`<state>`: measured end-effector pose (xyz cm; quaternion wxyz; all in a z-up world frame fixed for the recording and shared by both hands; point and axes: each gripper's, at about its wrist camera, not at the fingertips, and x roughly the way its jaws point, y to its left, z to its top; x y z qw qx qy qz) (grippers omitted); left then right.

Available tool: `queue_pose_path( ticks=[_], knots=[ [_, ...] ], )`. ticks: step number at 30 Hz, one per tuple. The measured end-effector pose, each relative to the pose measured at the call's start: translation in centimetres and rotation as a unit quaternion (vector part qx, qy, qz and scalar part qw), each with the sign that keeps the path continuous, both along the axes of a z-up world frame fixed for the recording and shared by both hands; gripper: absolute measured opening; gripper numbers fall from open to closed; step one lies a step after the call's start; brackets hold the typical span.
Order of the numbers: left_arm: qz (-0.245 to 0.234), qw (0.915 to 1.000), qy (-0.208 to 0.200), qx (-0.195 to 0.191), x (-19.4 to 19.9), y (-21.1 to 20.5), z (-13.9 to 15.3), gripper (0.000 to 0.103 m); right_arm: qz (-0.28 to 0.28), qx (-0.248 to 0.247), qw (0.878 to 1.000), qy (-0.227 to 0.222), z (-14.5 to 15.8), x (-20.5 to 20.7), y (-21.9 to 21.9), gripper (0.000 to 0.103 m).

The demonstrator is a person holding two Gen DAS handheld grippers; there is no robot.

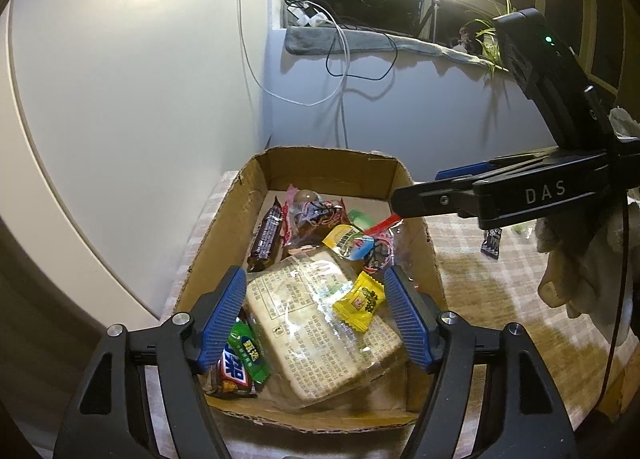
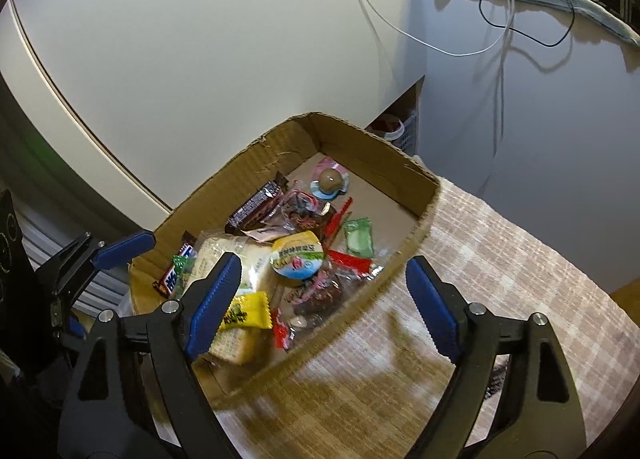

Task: Organize snacks
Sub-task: 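Open both grippers to drop the snacks into the box, then move both tools back to the black candy and green candy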

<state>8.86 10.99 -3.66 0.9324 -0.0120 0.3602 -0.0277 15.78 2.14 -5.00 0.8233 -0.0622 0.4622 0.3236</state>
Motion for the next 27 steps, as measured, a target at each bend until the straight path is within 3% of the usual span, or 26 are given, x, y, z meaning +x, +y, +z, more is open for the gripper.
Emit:
queue_pose_path(
  ticks=[15, 27],
  knots=[
    [-0.009, 0.9999, -0.011, 0.002, -0.7, -2.2, 0.9, 0.071, -0.029, -0.004, 0.999, -0.034, 1.1, -2.1, -5.9, 0.087],
    [-0.032, 0.999, -0.025, -0.02, -1.6, -6.1, 1.0, 0.071, -0.08, -0.027, 0.993, -0.078, 1.5, -5.2, -14.0, 0.087]
  ],
)
